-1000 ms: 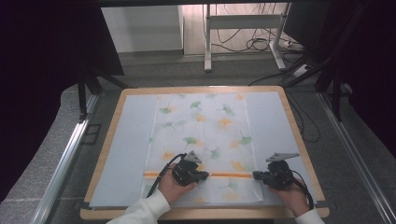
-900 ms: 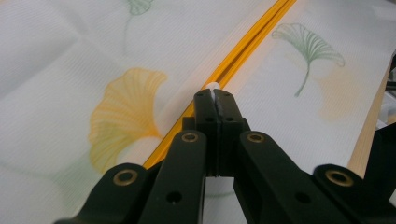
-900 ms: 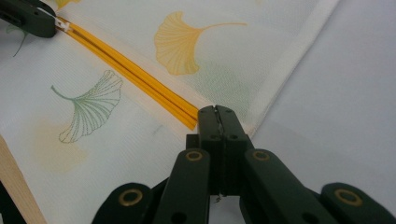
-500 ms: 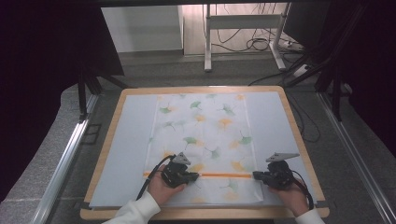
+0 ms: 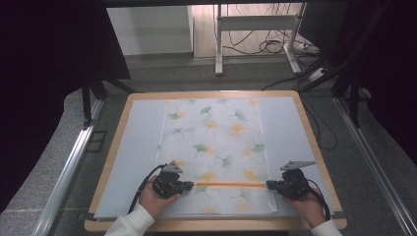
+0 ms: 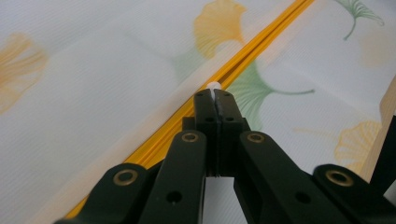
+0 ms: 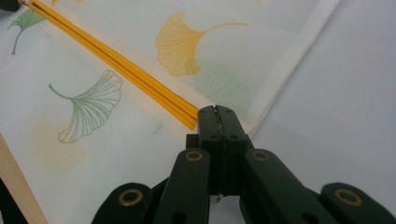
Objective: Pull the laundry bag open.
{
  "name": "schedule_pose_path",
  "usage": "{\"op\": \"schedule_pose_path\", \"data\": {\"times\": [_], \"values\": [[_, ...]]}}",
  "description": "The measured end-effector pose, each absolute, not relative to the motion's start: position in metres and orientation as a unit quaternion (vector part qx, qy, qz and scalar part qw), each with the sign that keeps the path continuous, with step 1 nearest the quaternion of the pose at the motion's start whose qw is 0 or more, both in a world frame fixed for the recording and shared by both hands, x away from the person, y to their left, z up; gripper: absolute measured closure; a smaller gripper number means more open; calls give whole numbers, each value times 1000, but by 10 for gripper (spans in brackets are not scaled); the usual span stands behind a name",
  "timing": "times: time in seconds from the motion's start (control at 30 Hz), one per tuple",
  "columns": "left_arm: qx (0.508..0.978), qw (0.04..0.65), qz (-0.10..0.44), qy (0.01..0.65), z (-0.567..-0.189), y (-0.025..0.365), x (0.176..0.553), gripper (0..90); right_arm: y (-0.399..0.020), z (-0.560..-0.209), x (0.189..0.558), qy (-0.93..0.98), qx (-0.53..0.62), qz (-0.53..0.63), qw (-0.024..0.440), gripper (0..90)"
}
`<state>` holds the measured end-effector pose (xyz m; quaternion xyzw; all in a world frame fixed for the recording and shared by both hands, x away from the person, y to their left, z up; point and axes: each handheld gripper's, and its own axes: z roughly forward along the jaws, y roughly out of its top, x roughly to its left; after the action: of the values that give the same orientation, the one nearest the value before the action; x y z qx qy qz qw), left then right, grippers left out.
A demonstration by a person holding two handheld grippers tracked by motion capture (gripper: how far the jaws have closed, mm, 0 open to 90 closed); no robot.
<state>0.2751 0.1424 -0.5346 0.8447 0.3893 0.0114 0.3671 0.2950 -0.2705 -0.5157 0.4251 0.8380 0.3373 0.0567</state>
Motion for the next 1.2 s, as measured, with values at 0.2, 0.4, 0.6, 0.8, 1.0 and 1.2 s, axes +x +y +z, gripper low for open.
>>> {"op": "schedule_pose_path", "data": {"times": [0.2,0.4,0.6,0.8,1.0,1.2], "values": [[840,367,16,400,-535,155,273,900,-270,-515,295,840,423,335,58,898],[840,362,25,404,-534,162,270,900,-270,-515,295,839,424,335,57,898],[830,362,27,424,-536,183,267,900,-270,-515,295,840,424,335,57,898],[820,360,36,443,-538,204,262,900,-270,-515,295,839,425,335,56,899],[811,359,42,461,-538,223,259,900,-270,-515,296,839,424,335,55,898],[807,354,50,470,-538,236,256,900,-270,-515,295,839,424,335,56,898]]}}
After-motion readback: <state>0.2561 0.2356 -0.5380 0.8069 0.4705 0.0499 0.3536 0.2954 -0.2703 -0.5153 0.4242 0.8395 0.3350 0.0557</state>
